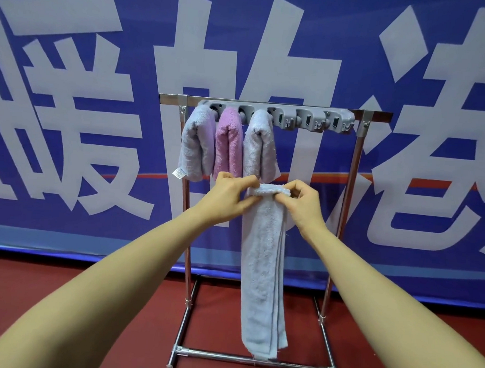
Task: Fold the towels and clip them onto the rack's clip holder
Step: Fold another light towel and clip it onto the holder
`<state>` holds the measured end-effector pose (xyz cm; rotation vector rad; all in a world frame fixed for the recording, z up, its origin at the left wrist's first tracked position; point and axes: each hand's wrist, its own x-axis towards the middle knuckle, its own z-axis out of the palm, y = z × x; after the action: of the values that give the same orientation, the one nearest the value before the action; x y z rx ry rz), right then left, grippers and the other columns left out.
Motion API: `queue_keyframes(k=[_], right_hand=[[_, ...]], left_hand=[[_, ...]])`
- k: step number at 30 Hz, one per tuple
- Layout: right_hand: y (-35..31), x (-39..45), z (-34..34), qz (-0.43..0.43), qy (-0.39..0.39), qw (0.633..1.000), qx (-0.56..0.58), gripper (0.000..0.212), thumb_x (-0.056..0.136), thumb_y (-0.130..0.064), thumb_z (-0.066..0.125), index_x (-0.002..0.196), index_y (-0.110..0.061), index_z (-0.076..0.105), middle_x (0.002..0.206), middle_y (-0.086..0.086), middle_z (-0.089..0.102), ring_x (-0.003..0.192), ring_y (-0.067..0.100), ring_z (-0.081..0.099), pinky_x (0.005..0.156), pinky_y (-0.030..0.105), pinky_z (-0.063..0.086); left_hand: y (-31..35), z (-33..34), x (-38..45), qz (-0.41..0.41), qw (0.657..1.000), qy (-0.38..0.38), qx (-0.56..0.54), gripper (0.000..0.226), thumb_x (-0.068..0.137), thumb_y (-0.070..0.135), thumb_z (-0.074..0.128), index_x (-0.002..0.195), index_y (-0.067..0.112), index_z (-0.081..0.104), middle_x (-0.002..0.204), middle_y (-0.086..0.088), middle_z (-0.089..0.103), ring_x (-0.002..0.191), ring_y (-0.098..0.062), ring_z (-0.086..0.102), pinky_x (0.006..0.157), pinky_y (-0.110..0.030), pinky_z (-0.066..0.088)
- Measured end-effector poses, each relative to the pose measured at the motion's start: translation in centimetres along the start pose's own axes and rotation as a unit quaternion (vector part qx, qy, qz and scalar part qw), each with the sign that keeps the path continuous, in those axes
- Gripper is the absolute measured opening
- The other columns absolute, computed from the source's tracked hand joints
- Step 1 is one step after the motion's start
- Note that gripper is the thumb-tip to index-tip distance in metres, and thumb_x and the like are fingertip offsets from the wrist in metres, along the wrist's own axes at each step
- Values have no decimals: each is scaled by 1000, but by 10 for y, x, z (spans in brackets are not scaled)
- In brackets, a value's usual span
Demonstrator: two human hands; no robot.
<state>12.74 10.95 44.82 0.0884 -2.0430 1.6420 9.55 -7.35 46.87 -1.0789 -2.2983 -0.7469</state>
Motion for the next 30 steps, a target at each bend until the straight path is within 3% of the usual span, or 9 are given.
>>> queue_keyframes(k=[4, 10, 13, 16, 18, 20, 23, 27, 30], right_hand=[[-4, 0, 0, -11, 14, 1000, -14, 9, 78, 4, 68, 83, 3, 61, 78, 8, 65, 71, 8, 60, 68, 19, 51], [-14, -2, 6, -27, -22, 999, -33, 15, 83, 0, 66, 87, -12, 58, 80, 15, 68, 65, 13, 59, 58, 20, 47], [-18, 0, 10, -51, -30, 997, -46, 28, 85, -2, 64, 108, -15, 58, 82, 4, 68, 67, 6, 60, 65, 19, 51], [-26, 5, 14, -76, -40, 993, -86, 20, 85, -3, 62, 99, -16, 67, 87, 2, 69, 80, 19, 64, 76, 30, 53], [-34, 6, 16, -84, -38, 993, -80, 18, 85, -2, 61, 91, -17, 68, 86, 0, 69, 83, 18, 65, 76, 28, 52], [-42, 7, 18, -88, -32, 993, -65, 18, 85, 0, 60, 91, -15, 68, 87, 0, 69, 86, 13, 65, 79, 24, 52], [-52, 8, 18, -103, -21, 993, -56, 19, 85, 3, 59, 92, -12, 67, 89, 1, 68, 88, 13, 64, 81, 21, 52], [-72, 12, 14, -126, 10, 992, -17, 17, 86, 3, 57, 96, -8, 66, 88, -3, 67, 83, 0, 62, 77, 12, 50], [-87, 16, 8, -153, 25, 988, 10, 17, 87, 3, 57, 96, -9, 65, 87, -7, 66, 80, -7, 62, 76, 12, 49]], left_hand=[[-11, 2, 2, 21, 998, 14, 49, 31, 87, 41, 50, 92, 11, 59, 52, 9, 43, 56, -19, 42, 86, -29, 30], [-18, -5, 5, 74, 967, 65, 235, 35, 81, 46, 43, 65, 17, 51, 54, 3, 54, 51, -22, 53, 58, -31, 37], [-16, -8, 5, 62, 967, 67, 238, 36, 79, 46, 44, 63, 15, 49, 55, 3, 53, 52, -23, 54, 56, -31, 40], [-12, -8, 3, 26, 979, 98, 179, 27, 82, 36, 57, 71, 13, 51, 62, 2, 56, 60, -25, 56, 63, -35, 38], [-10, -6, 0, -38, 988, 113, 102, 22, 84, 29, 64, 86, 12, 51, 70, 5, 56, 66, -24, 52, 70, -33, 35], [-8, -2, -3, -115, 986, 120, -17, 36, 81, 30, 67, 104, 15, 44, 79, 4, 61, 73, -24, 51, 76, -31, 37], [-5, 2, -7, -212, 948, 107, -210, 57, 72, 37, 74, 117, 26, 41, 96, 3, 65, 91, -17, 60, 81, -30, 50], [4, 5, -14, -270, 892, 48, -359, 42, 76, 26, 77, 112, 14, 59, 104, 2, 69, 94, -11, 67, 78, -23, 56], [14, 14, -18, -270, 881, 9, -388, 33, 78, 16, 75, 107, 7, 64, 102, -3, 71, 90, -11, 68, 69, -18, 56]])
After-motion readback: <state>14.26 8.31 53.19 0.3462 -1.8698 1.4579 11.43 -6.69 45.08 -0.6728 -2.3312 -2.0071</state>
